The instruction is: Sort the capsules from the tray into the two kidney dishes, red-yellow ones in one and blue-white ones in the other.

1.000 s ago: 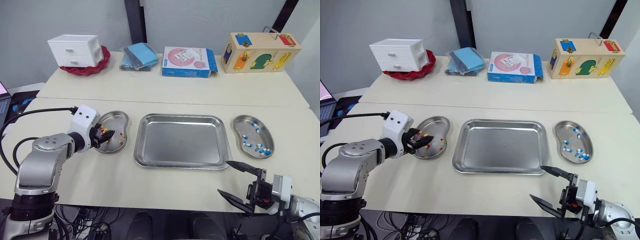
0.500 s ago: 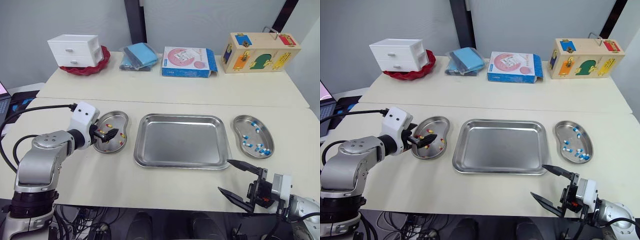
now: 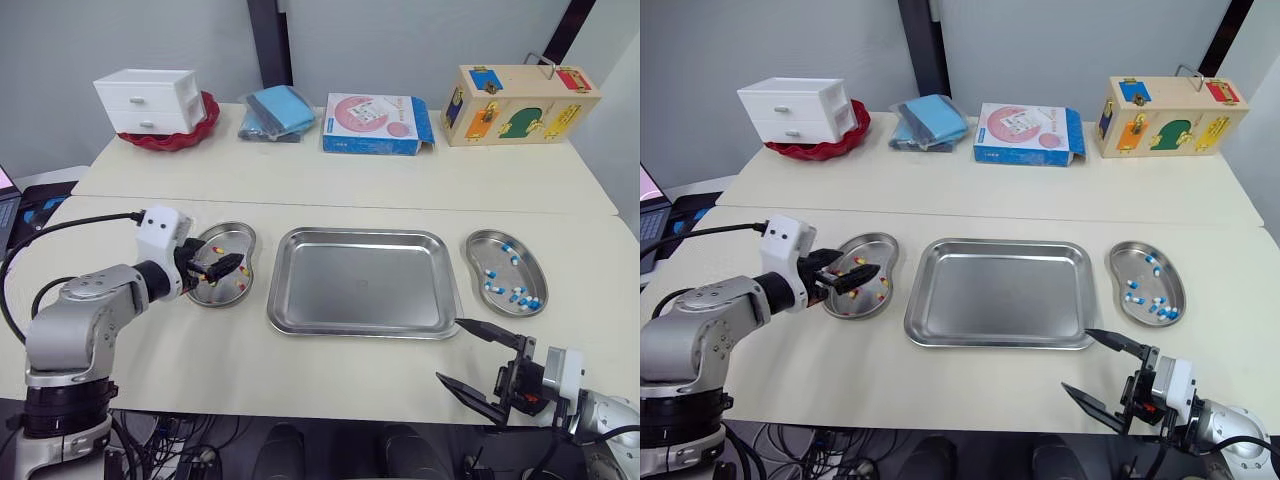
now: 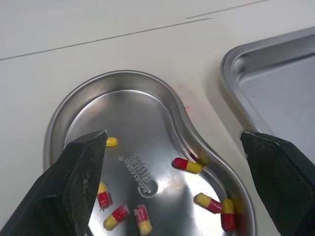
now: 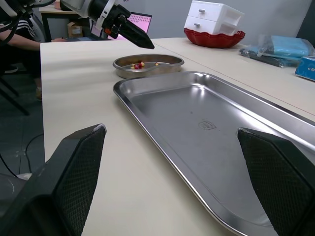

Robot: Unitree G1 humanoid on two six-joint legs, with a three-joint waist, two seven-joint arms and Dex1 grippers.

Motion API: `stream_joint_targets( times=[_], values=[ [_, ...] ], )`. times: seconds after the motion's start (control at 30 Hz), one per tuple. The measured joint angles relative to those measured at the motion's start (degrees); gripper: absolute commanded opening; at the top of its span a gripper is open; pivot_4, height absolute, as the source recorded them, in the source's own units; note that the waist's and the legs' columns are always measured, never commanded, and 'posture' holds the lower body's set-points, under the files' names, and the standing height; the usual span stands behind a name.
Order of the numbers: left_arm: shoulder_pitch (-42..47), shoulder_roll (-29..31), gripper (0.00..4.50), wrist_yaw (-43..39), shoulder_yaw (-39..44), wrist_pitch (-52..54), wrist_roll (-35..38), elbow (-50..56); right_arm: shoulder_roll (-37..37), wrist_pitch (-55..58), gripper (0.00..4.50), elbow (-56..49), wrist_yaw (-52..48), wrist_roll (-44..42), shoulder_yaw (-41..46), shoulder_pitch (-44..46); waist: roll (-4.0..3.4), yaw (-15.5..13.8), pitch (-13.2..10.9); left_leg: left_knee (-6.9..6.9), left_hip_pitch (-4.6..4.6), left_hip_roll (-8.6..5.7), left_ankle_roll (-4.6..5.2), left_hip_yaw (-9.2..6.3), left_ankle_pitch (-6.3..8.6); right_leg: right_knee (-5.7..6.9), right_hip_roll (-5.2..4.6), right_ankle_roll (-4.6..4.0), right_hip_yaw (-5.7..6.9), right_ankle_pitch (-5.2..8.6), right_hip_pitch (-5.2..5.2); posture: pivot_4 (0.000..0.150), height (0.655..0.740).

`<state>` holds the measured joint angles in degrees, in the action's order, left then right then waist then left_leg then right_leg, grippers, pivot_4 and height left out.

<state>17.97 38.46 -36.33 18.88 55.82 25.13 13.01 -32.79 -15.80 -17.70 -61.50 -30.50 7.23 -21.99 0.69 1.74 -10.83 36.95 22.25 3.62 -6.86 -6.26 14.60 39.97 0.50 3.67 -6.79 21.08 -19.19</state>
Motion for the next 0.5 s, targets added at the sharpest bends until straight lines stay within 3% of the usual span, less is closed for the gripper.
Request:
stream_joint_targets(
  times=[0.07, 0.2, 0.5],
  values=[
    [-0.05, -0.52, 4.46, -0.75, 2.98, 1.41, 3.51, 0.06, -0.01, 0.13, 4.5, -0.09, 0.27, -0.01, 0.3, -0.43, 0.0, 0.01, 0.0, 0.0, 0.0, 0.0, 0.0, 0.0, 0.0, 0.0, 0.0, 0.0, 0.0, 0.0, 0.0, 0.15, 0.74],
    [-9.92, 4.88, 4.46, -7.95, 8.52, -2.19, 6.56, 2.42, -2.43, 2.72, 4.5, -1.17, 1.36, -1.14, 4.76, -2.52, -0.02, 0.49, 0.0, -0.12, -0.02, 0.04, -0.01, 0.12, 0.01, -0.04, 0.0, -0.01, -0.11, 0.01, -0.08, 0.15, 0.74],
    [-28.95, 17.47, 4.46, -21.04, 17.01, -18.8, 0.34, -4.53, -18.08, 24.3, 4.5, -2.79, 4.63, -4.39, 20.8, -6.29, 0.06, 0.08, -0.03, -0.13, -0.2, 0.0, 0.01, 0.26, 0.02, -0.09, -0.02, -0.02, -0.24, 0.02, -0.01, 0.15, 0.74]
  ],
)
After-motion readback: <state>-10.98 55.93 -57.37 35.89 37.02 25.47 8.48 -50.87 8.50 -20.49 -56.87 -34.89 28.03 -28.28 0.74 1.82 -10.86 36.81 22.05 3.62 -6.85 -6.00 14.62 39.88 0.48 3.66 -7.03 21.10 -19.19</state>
